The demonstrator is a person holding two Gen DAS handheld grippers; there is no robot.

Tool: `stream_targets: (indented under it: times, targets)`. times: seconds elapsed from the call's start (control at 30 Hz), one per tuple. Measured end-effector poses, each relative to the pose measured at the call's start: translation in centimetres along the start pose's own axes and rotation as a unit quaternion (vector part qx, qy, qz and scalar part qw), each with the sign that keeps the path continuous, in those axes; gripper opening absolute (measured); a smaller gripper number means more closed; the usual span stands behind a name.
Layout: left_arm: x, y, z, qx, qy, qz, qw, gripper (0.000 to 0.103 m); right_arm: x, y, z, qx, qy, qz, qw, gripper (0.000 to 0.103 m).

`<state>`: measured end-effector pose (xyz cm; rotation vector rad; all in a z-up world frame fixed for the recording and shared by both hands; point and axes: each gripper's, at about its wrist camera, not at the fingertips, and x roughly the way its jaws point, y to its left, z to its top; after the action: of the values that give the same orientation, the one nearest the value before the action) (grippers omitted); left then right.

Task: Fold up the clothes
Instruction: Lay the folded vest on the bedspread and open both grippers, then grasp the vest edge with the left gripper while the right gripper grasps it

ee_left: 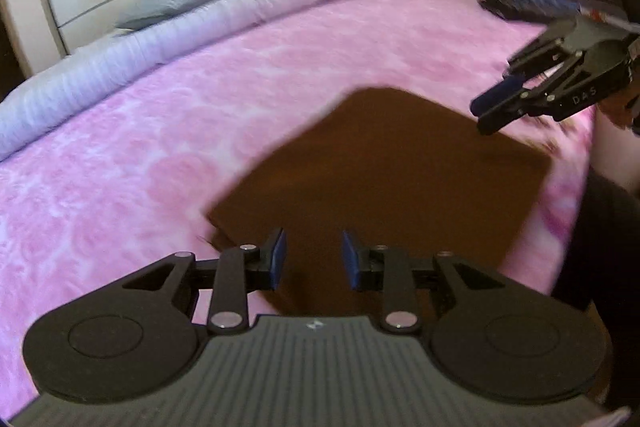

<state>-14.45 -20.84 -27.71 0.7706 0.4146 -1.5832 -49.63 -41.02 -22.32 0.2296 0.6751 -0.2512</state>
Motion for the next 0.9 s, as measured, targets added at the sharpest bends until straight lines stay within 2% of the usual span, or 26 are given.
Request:
stream_targets:
  times: [0.07, 0.13, 0.2, 0.27, 0.37, 0.47, 0.53, 0.6, 0.63, 0.7, 0.73, 0.77, 0.8, 0.83, 0.87, 0.9]
  targets:
    - [1.2, -0.7, -1.3, 0.004, 0.015, 0.013, 0.9998, 0.027, 0.3, 0.9, -1.6, -0.005, 0.013, -0.001, 1.0, 0.028]
    - [1.8, -0.2, -2.1, -0.019, 0.002, 0.014, 0.9997, 0.029, 0.3, 0.9, -2.6, 0.01, 0.013, -0.014, 1.0, 0.028]
    - [1.5, 0.7, -2.0, -0.051, -0.003, 0.019, 0.9985, 0.03, -0.6, 2.0, -2.7, -0.013, 0.003, -0.015, 1.0, 0.028]
    - [0.4, 1.0, -1.6, -0.056, -0.009, 0.039, 0.9977, 0.028, -1.6, 3.3, -2.7, -0.043, -0.009, -0.014, 0.999, 0.028]
    - [-2.6, 0.6, -1.7, -0.018, -0.026, 0.055, 0.998, 0.03, -2.8, 5.6, -2.7, -0.1, -0.021, -0.014, 0.995, 0.031]
    - [-5.5, -1.2, -2.9, 0.073, -0.041, 0.039, 0.9957, 0.036, -2.3, 9.0, -3.8, -0.209, -0.015, -0.017, 0.978, 0.036]
    - [-6.5, -3.4, -3.9, 0.149, -0.037, 0.035, 0.9874, 0.039, -1.2, 11.0, -4.7, -0.275, -0.004, -0.019, 0.961, 0.037]
    - [-5.9, -5.6, -4.9, 0.23, -0.019, 0.053, 0.9715, 0.039, 0.4, 12.4, -5.6, -0.329, 0.01, -0.031, 0.944, 0.038]
    - [-5.4, -6.5, -5.3, 0.262, -0.011, 0.063, 0.9631, 0.039, 1.2, 12.9, -5.9, -0.349, 0.015, -0.036, 0.936, 0.038]
    - [-4.1, -7.4, -5.6, 0.294, 0.002, 0.079, 0.9525, 0.037, 2.5, 13.5, -6.1, -0.368, 0.024, -0.038, 0.929, 0.037]
    - [-3.4, -7.7, -5.6, 0.304, 0.006, 0.084, 0.9489, 0.036, 3.0, 13.7, -6.2, -0.373, 0.028, -0.041, 0.926, 0.037]
    - [-2.8, -7.7, -5.5, 0.311, 0.009, 0.089, 0.9462, 0.031, 3.5, 13.7, -6.2, -0.377, 0.033, -0.044, 0.924, 0.037]
    - [-2.2, -7.7, -5.4, 0.317, 0.013, 0.091, 0.9441, 0.019, 3.9, 13.6, -6.1, -0.377, 0.037, -0.047, 0.924, 0.037]
    - [-1.6, -7.7, -5.2, 0.323, 0.019, 0.093, 0.9416, 0.013, 4.2, 13.2, -5.9, -0.369, 0.039, -0.049, 0.928, 0.035]
    - [-1.4, -7.6, -5.0, 0.333, 0.019, 0.098, 0.9378, 0.011, 4.4, 12.9, -5.7, -0.358, 0.041, -0.049, 0.931, 0.031]
    - [-1.3, -7.6, -4.8, 0.343, 0.016, 0.105, 0.9333, 0.009, 4.6, 12.5, -5.5, -0.348, 0.042, -0.05, 0.935, 0.022]
